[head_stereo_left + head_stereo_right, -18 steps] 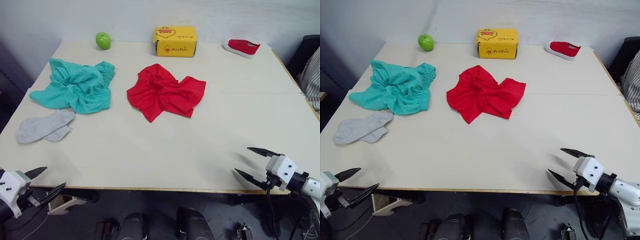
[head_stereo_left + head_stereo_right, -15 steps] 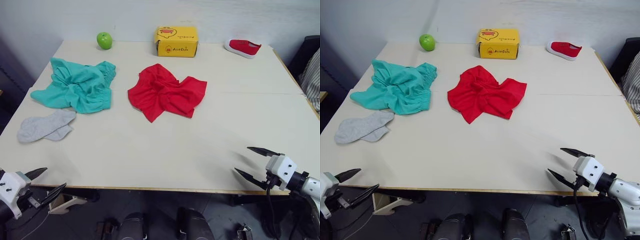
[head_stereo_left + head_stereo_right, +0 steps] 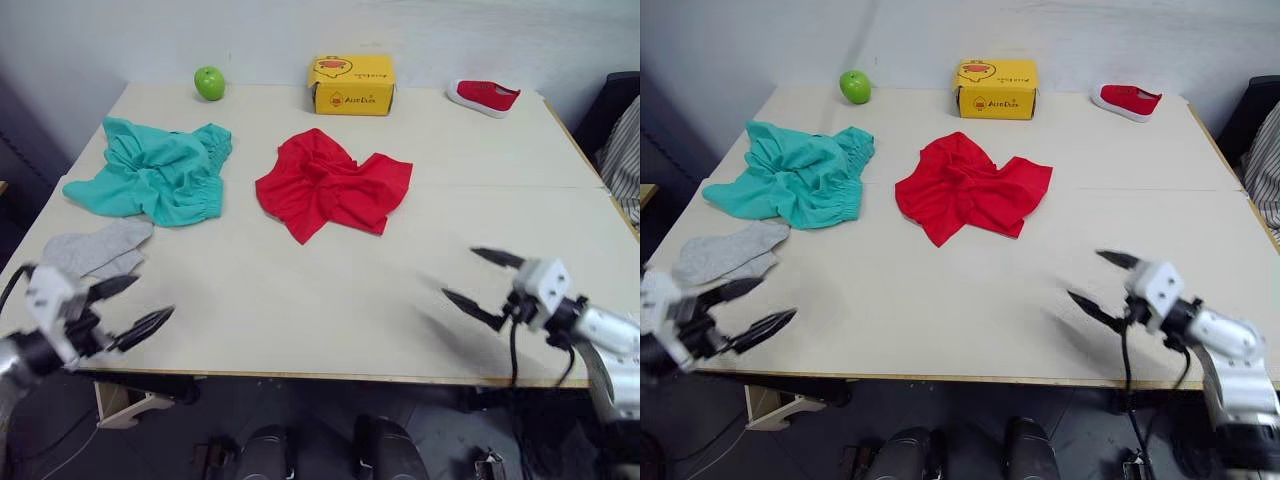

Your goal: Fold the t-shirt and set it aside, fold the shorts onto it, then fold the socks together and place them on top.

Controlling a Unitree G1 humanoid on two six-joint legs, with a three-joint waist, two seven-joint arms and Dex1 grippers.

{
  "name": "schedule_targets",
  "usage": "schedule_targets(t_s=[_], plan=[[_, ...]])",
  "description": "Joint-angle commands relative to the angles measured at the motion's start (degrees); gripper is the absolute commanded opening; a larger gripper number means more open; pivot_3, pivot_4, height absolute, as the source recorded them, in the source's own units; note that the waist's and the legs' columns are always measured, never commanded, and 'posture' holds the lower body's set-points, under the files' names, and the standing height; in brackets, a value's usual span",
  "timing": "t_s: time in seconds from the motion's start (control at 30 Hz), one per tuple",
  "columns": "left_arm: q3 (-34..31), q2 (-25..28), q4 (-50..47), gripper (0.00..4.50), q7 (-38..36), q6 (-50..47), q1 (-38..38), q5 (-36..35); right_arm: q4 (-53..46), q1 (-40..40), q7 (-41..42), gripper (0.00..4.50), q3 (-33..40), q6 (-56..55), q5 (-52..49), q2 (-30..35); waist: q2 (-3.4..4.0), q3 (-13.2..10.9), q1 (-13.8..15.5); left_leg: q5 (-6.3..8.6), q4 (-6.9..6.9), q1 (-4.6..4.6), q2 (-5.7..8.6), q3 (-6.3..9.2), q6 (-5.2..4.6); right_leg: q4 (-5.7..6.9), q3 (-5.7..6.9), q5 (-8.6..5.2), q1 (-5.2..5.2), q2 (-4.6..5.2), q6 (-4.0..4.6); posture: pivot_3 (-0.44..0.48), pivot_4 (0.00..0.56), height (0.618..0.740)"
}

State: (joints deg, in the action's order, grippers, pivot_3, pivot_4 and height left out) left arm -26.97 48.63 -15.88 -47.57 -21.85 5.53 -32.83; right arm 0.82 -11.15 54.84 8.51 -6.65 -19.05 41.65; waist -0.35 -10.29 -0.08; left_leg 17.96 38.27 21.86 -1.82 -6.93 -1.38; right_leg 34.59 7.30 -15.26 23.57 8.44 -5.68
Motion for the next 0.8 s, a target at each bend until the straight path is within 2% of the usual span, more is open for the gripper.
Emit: schedule_targets(t_s=[0.03,0.2,0.33,0.5,0.6,0.8], plan=[[13.49,0.34,1.59,4.50,1.69,-2.84,-12.61,6.66,1.34,-8.30,-1.01,4.48,-7.57,4.54,6.80,-1.02,0.02,0.01,0.03,0.00,-0.01,-0.01,0.06,-0.01,0.00,0.05,0.04,-0.01,0.00,-0.11,0.02,0.000,0.150,0.740],[26.13,-3.49,9.40,4.50,2.09,-2.56,-26.01,14.66,9.80,-19.40,-5.11,4.48,-14.48,6.25,15.96,-4.10,0.02,0.01,-0.26,-0.12,0.02,0.16,0.08,-0.21,0.00,0.33,-0.02,0.00,0.18,-0.38,-0.02,0.000,0.150,0.740],[34.01,-11.94,22.50,4.50,4.48,0.76,-37.82,22.01,21.37,-29.50,-10.50,4.48,-19.57,10.37,23.78,-8.94,-0.02,-0.02,-0.26,-0.14,0.29,0.37,0.12,-0.42,-0.03,0.26,-0.03,0.03,0.30,-0.56,-0.06,0.000,0.150,0.740],[37.23,-18.07,32.95,4.50,6.38,3.73,-44.73,26.96,28.77,-34.95,-14.21,4.48,-20.80,13.02,26.32,-13.39,-0.02,-0.02,-0.35,-0.09,0.62,0.50,-0.01,-0.71,0.06,0.37,-0.09,0.04,0.31,-0.81,-0.08,0.000,0.150,0.740],[40.13,-20.08,40.32,4.50,8.65,7.00,-48.25,32.61,31.45,-36.72,-15.46,4.48,-21.64,14.40,27.49,-15.57,-0.03,-0.01,-0.77,-0.09,0.68,0.48,-0.01,-0.78,0.06,0.42,-0.16,0.04,0.31,-0.81,-0.08,0.000,0.150,0.740],[42.71,-23.58,54.11,4.50,13.27,12.00,-53.84,39.38,30.87,-36.41,-15.92,4.48,-20.71,16.49,27.17,-17.05,-0.04,0.01,-1.48,-0.09,0.75,0.28,-0.22,-0.75,0.05,0.59,-0.25,0.04,0.18,-0.77,-0.08,0.000,0.150,0.740]])
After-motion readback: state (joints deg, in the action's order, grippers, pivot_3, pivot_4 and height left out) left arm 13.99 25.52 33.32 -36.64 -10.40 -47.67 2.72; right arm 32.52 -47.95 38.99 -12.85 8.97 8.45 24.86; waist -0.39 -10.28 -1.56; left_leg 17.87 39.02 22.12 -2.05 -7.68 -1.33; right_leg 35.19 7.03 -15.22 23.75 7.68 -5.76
